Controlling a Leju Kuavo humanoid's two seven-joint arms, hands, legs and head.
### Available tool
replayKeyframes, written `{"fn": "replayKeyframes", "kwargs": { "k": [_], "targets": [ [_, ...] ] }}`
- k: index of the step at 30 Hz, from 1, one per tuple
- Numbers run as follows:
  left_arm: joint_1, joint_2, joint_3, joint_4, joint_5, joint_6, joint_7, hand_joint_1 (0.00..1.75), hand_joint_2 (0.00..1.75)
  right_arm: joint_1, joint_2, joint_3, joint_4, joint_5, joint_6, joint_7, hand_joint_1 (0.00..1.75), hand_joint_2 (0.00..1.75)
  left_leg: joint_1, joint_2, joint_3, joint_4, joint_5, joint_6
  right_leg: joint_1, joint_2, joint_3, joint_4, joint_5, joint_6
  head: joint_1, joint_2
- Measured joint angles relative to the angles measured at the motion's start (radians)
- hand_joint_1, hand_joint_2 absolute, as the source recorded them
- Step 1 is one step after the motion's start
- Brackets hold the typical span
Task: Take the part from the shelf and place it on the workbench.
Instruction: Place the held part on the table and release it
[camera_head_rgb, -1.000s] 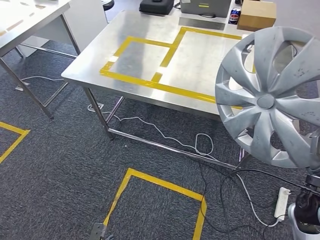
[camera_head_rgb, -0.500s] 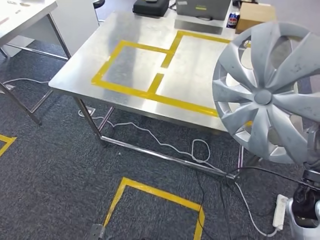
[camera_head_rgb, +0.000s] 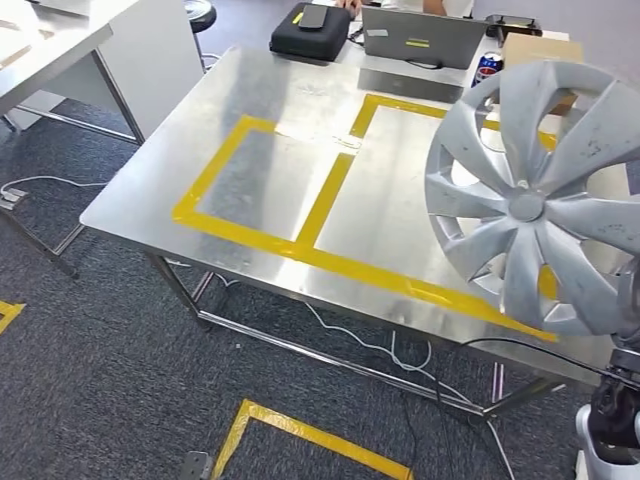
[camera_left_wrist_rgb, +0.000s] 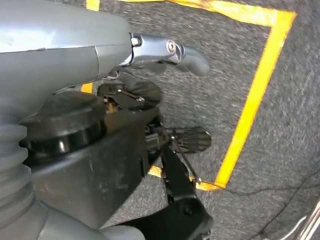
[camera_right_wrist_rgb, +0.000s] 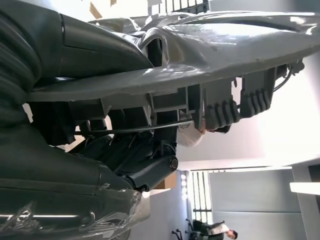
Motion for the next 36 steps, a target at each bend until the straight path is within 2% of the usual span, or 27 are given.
{"fn": "replayKeyframes", "kwargs": {
  "k": [1,2,3,4,5,7,8,9,10,12,13,14,16,17,18,20,21,22,23,25,26,27,30,31,33,35,36],
  "targets": [
    [-0.004,-0.001,0.000,0.000,0.000,0.000,0.000,0.00,1.75,-0.005,0.000,-0.002,0.001,0.001,0.000,-0.001,1.75,1.75,0.001,0.001,-0.030,0.053,0.026,-0.007,-0.001,0.002,0.015,-0.004,-0.013,-0.006,-0.001,0.000],
    [-0.006,-0.002,-0.001,0.000,0.000,0.000,0.000,0.00,1.75,-0.009,0.000,-0.003,0.002,0.002,0.000,-0.002,1.75,1.75,0.002,0.002,-0.076,0.124,0.048,-0.013,-0.004,0.003,0.033,-0.007,-0.024,-0.010,-0.003,0.000],
    [-0.006,-0.003,-0.001,0.000,0.000,0.000,0.001,0.00,1.75,-0.011,0.000,-0.004,0.004,0.002,0.000,-0.002,1.75,1.75,0.005,0.003,-0.136,0.198,0.056,-0.019,-0.006,0.005,0.052,-0.011,-0.037,-0.011,-0.005,0.000],
    [-0.004,-0.003,-0.001,0.000,0.000,-0.001,0.002,0.00,1.75,-0.013,0.000,-0.005,0.006,0.005,0.000,-0.002,1.75,1.75,0.007,0.004,-0.196,0.256,0.034,-0.025,-0.009,0.005,0.073,-0.014,-0.052,-0.010,-0.007,0.000],
    [-0.002,-0.002,-0.001,0.000,0.000,-0.001,0.004,0.00,1.75,-0.014,0.000,-0.005,0.008,0.013,-0.003,-0.003,1.75,1.75,0.009,0.004,-0.251,0.287,-0.011,-0.029,-0.012,0.006,0.095,-0.016,-0.068,-0.008,-0.007,0.000],
    [0.001,0.000,-0.001,0.000,0.000,0.000,0.011,0.00,1.75,-0.015,0.000,-0.004,0.013,0.036,-0.017,-0.006,1.75,1.75,0.011,0.005,-0.330,0.280,-0.100,-0.036,-0.022,0.009,0.149,-0.021,-0.105,-0.004,-0.009,0.000],
    [0.001,0.001,0.000,0.000,0.000,0.004,0.015,0.00,1.75,-0.016,0.001,-0.004,0.017,0.049,-0.028,-0.008,1.75,1.75,0.010,0.006,-0.352,0.247,-0.104,-0.038,-0.028,0.010,0.178,-0.023,-0.125,-0.001,-0.010,0.000],
    [0.001,0.003,0.000,0.000,0.000,0.009,0.020,0.00,1.75,-0.016,0.003,-0.004,0.020,0.059,-0.037,-0.010,1.75,1.75,0.010,0.006,-0.363,0.196,-0.057,-0.038,-0.033,0.010,0.204,-0.025,-0.148,0.005,-0.011,0.000],
    [0.002,0.004,0.000,0.000,0.000,0.015,0.025,0.00,1.75,-0.017,0.005,-0.005,0.024,0.067,-0.046,-0.012,1.75,1.75,0.010,0.008,-0.370,0.128,0.039,-0.035,-0.037,0.013,0.230,-0.023,-0.170,0.012,-0.015,0.000],
    [0.006,0.007,0.001,0.001,0.000,0.022,0.035,0.00,1.75,-0.023,0.010,-0.005,0.031,0.078,-0.056,-0.015,1.75,1.75,0.011,0.011,-0.369,0.011,0.253,-0.028,-0.036,0.020,0.260,-0.018,-0.213,0.027,-0.026,0.000],
    [0.006,0.007,0.001,0.001,0.000,0.022,0.038,0.00,1.75,-0.027,0.012,-0.005,0.034,0.081,-0.058,-0.015,1.75,1.75,0.012,0.012,-0.369,-0.015,0.314,-0.023,-0.035,0.024,0.273,-0.019,-0.230,0.033,-0.031,0.000],
    [0.005,0.007,0.002,0.001,0.000,0.021,0.041,0.00,1.75,-0.032,0.013,-0.005,0.035,0.083,-0.059,-0.015,1.75,1.75,0.013,0.012,-0.365,-0.018,0.332,-0.019,-0.033,0.025,0.282,-0.024,-0.243,0.038,-0.033,0.000],
    [-0.005,0.005,0.002,0.001,0.000,0.018,0.043,0.00,1.75,-0.043,0.014,-0.004,0.036,0.085,-0.059,-0.015,1.75,1.75,0.017,0.011,-0.361,-0.008,0.322,-0.008,-0.034,0.018,0.296,-0.022,-0.268,0.045,-0.032,0.000],
    [-0.010,0.004,0.001,0.001,0.000,0.017,0.043,0.00,1.75,-0.050,0.014,-0.005,0.036,0.085,-0.060,-0.015,1.75,1.75,0.019,0.010,-0.359,-0.009,0.317,-0.002,-0.033,0.013,0.284,0.006,-0.289,0.048,-0.030,0.000],
    [-0.012,0.003,0.001,0.001,0.000,0.016,0.043,0.00,1.75,-0.057,0.014,-0.005,0.038,0.086,-0.060,-0.015,1.75,1.75,0.020,0.009,-0.357,-0.010,0.311,0.002,-0.032,0.008,0.257,0.056,-0.317,0.048,-0.029,0.000],
    [-0.013,0.003,0.001,0.001,0.000,0.013,0.044,0.00,1.75,-0.064,0.014,-0.006,0.043,0.086,-0.060,-0.016,1.75,1.75,0.020,0.008,-0.356,-0.010,0.304,0.008,-0.026,0.006,0.172,0.190,-0.368,0.047,-0.027,0.000],
    [-0.013,0.003,0.001,0.001,-0.001,0.012,0.044,0.00,1.75,-0.065,0.015,-0.005,0.046,0.086,-0.060,-0.016,1.75,1.75,0.020,0.006,-0.356,-0.009,0.301,0.008,-0.024,0.006,0.135,0.234,-0.372,0.046,-0.027,0.000],
    [-0.012,0.003,0.001,0.001,-0.001,0.011,0.044,0.00,1.75,-0.065,0.015,-0.005,0.050,0.086,-0.060,-0.015,1.75,1.75,0.020,0.003,-0.356,-0.009,0.300,0.009,-0.022,0.006,0.113,0.244,-0.354,0.045,-0.027,0.000],
    [-0.012,0.003,0.001,0.001,-0.001,0.010,0.044,0.00,1.75,-0.065,0.015,-0.005,0.053,0.086,-0.060,-0.015,1.75,1.75,0.020,0.000,-0.356,-0.009,0.299,0.008,-0.022,0.006,0.109,0.214,-0.315,0.045,-0.027,0.000],
    [-0.012,0.002,0.001,0.001,-0.002,0.008,0.041,0.00,1.75,-0.069,0.015,-0.005,0.058,0.086,-0.060,-0.015,1.75,1.75,0.020,-0.005,-0.356,-0.009,0.299,0.003,-0.021,0.005,0.137,0.092,-0.225,0.044,-0.027,0.000],
    [-0.012,0.002,0.001,0.001,-0.002,0.008,0.038,0.00,1.75,-0.071,0.015,-0.005,0.059,0.086,-0.060,-0.015,1.75,1.75,0.018,-0.007,-0.355,-0.008,0.301,-0.001,-0.021,0.005,0.149,0.044,-0.194,0.042,-0.027,0.000],
    [-0.011,0.002,0.001,0.001,-0.002,0.009,0.034,0.00,1.75,-0.074,0.015,-0.005,0.059,0.086,-0.060,-0.015,1.75,1.75,0.017,-0.008,-0.354,-0.009,0.303,-0.006,-0.019,0.005,0.155,0.017,-0.177,0.038,-0.028,0.000],
    [-0.009,0.003,0.001,0.001,-0.001,0.015,0.027,0.00,1.75,-0.078,0.016,-0.005,0.061,0.087,-0.061,-0.015,1.75,1.75,0.016,-0.008,-0.346,-0.019,0.312,-0.026,-0.017,0.006,0.156,0.008,-0.162,0.020,-0.030,0.000],
    [-0.009,0.003,0.001,0.001,-0.001,0.016,0.027,0.00,1.75,-0.079,0.016,-0.005,0.061,0.088,-0.062,-0.015,1.75,1.75,0.017,-0.006,-0.346,-0.015,0.304,-0.032,-0.018,0.006,0.159,0.006,-0.157,0.012,-0.031,0.000],
    [-0.009,0.003,0.001,0.001,-0.001,0.016,0.026,0.00,1.75,-0.082,0.016,-0.005,0.060,0.089,-0.063,-0.016,1.75,1.75,0.018,-0.001,-0.368,0.055,0.248,-0.042,-0.022,0.005,0.166,0.003,-0.146,0.001,-0.035,0.000],
    [-0.009,0.003,0.001,0.001,-0.001,0.016,0.026,0.00,1.75,-0.082,0.016,-0.005,0.061,0.092,-0.065,-0.016,1.75,1.75,0.020,0.001,-0.415,0.197,0.160,-0.049,-0.022,0.003,0.165,0.004,-0.140,-0.003,-0.037,0.000],
    [-0.009,0.003,0.001,0.001,-0.002,0.016,0.028,0.00,1.75,-0.083,0.016,-0.005,0.062,0.096,-0.067,-0.016,1.75,1.75,0.020,0.001,-0.431,0.256,0.129,-0.050,-0.022,0.002,0.164,0.004,-0.137,-0.003,-0.037,0.000]
  ]
}}
